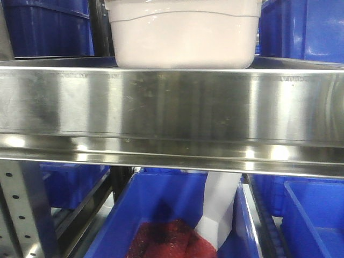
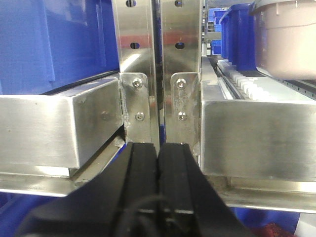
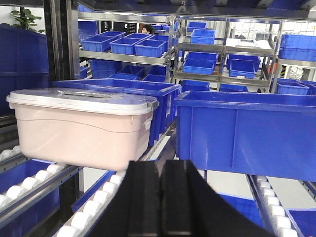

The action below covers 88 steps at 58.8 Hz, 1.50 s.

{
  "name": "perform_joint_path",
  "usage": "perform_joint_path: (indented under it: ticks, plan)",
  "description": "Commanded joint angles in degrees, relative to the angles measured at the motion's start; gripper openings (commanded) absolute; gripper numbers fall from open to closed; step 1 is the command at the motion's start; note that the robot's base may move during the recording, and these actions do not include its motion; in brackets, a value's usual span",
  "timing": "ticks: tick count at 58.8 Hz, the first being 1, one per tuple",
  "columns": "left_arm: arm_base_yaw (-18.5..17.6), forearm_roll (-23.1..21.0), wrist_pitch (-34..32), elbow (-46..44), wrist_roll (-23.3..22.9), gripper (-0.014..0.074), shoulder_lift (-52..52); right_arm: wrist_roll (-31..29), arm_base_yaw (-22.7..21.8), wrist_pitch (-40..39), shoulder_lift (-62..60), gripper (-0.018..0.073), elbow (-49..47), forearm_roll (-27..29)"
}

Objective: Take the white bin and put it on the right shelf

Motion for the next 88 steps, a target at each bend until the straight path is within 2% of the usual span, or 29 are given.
perform_joint_path:
  ticks: [1,32,39,48,53,57,61,68,72,77,88]
  plan:
    - [0.1,-0.6,-5.1,0.5,-0.6,-0.0118,-0.6,-0.4,-0.3,-4.3,0.8,0.0069,-1.5,1.5]
    - [0.1,-0.6,-5.1,0.5,-0.6,-0.0118,-0.6,-0.4,-0.3,-4.3,0.8,0.0069,-1.5,1.5]
    - [0.1,-0.6,-5.1,0.5,-0.6,-0.0118,-0.6,-0.4,-0.3,-6.3,1.1,0.0069,-1.3,1.4]
    - [0.1,-0.6,-5.1,0.5,-0.6,-0.0118,-0.6,-0.4,3.2,-9.0,2.2,0.0069,1.3,-0.1]
    - [0.1,-0.6,-5.1,0.5,-0.6,-0.0118,-0.6,0.7,5.3,-9.2,2.2,0.0069,3.5,-5.5]
    - [0.1,-0.6,-5.1,0.5,-0.6,-0.0118,-0.6,5.0,6.9,-9.3,2.2,0.0069,5.1,-11.8]
    - [0.1,-0.6,-5.1,0.5,-0.6,-0.0118,-0.6,12.6,8.2,-10.3,2.2,0.0069,6.8,-19.8]
    - [0.1,-0.6,-5.1,0.5,-0.6,-0.0118,-0.6,29.4,10.4,-15.0,2.1,0.0069,10.5,-33.9]
    - [0.1,-0.6,-5.1,0.5,-0.6,-0.0118,-0.6,35.8,12.2,-19.3,1.4,0.0069,13.8,-40.9]
    - [0.1,-0.6,-5.1,0.5,-0.6,-0.0118,-0.6,36.8,14.5,-23.6,-0.8,0.0069,17.8,-42.9]
    - [0.1,-0.6,-5.1,0.5,-0.6,-0.0118,-0.6,36.8,15.9,-27.8,-9.0,0.0069,27.2,-41.7]
